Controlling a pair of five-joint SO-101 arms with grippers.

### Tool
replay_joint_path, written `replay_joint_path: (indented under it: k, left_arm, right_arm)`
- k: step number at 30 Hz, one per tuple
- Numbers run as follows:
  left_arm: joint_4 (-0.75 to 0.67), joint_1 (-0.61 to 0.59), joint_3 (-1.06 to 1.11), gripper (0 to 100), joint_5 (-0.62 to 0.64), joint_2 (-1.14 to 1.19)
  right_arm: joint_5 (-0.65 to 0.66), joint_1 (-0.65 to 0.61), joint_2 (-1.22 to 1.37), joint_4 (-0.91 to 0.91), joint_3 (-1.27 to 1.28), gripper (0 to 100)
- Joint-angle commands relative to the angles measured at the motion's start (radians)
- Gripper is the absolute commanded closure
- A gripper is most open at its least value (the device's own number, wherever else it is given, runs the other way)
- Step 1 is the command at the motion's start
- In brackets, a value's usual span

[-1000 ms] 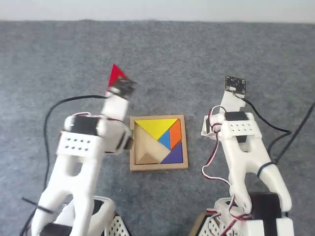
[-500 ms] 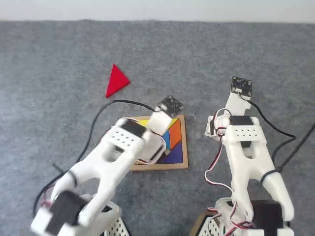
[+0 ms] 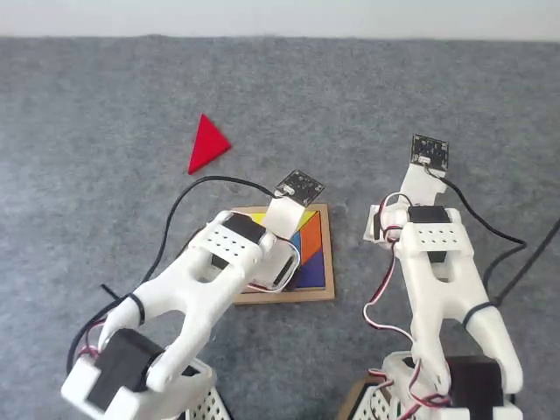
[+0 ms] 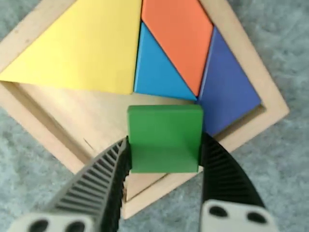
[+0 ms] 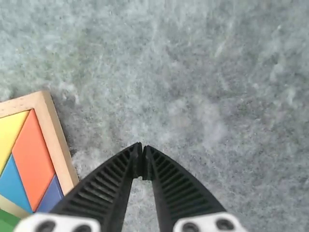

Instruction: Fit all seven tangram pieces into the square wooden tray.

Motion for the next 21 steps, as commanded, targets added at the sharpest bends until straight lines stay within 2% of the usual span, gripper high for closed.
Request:
replay_joint_path:
  k: [1, 6, 15, 18, 21]
  left_arm:
    - [-0.014, -0.008, -0.045, 78, 0.008, 0.002]
    - [-0.011, -0.011, -0.044, 70, 0.005, -0.002]
    - [0.034, -0.011, -0.05, 70, 0.003, -0.035]
    - [0.026, -0.012, 0.007, 70, 0.006, -0.173]
    - [-0.02, -0.048, 0.131, 70, 0.035, -0.417]
  right_arm:
    - [0.0, 0.008, -0.051, -0.019, -0.005, 98.9]
    - [0.0, 0.008, -0.051, -0.018, -0.005, 98.9]
    - [0.0, 0.008, -0.053, -0.015, -0.005, 98.9]
    - [0.0, 0.008, -0.056, -0.012, -0.005, 98.9]
    - [0.0, 0.008, -0.058, -0.01, -0.005, 98.9]
